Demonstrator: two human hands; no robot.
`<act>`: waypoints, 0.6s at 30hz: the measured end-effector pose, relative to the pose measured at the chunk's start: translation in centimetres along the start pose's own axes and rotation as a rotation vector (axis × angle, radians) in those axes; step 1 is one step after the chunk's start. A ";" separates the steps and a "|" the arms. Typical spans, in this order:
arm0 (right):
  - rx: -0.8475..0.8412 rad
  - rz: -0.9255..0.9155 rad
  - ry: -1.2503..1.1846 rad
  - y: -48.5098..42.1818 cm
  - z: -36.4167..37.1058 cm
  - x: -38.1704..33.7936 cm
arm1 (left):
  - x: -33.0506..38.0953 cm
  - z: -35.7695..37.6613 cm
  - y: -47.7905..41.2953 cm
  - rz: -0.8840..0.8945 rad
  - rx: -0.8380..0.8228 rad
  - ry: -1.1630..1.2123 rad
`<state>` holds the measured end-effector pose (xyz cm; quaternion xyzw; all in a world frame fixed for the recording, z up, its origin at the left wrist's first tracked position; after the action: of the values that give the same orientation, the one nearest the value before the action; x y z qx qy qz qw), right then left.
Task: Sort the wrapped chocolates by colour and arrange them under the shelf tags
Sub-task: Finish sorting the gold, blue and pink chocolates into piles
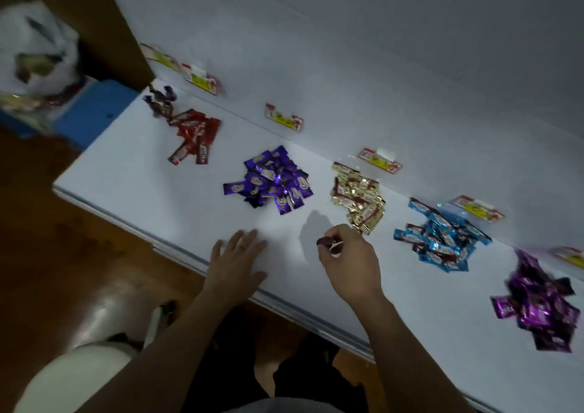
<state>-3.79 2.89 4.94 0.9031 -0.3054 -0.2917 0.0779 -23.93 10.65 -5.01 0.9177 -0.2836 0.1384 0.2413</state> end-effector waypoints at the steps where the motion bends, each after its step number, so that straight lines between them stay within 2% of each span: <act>1: -0.004 -0.019 -0.002 -0.3 0.7 -1.8 | -1.8 -0.9 0.2 -0.046 0.010 0.019; 9: 0.006 -0.195 -0.009 -3.2 4.0 -16.1 | -10.3 -10.2 -0.2 -0.199 0.190 0.147; 18: -0.017 -0.265 0.005 -7.3 5.9 -22.6 | -11.4 -18.9 0.4 -0.228 0.420 0.187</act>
<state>-18.06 22.44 8.59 0.9356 -0.1807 -0.2996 0.0470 -35.51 25.43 6.61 0.9569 -0.1196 0.2507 0.0846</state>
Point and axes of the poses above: each hand's wrist, its own y-axis away from the middle knuckle, its own z-axis out of the palm, x = y × z, the point moved 3 cm from there along -y, towards the middle knuckle, and after that the axes turned 6 degrees about y, right-handed, at the moved point
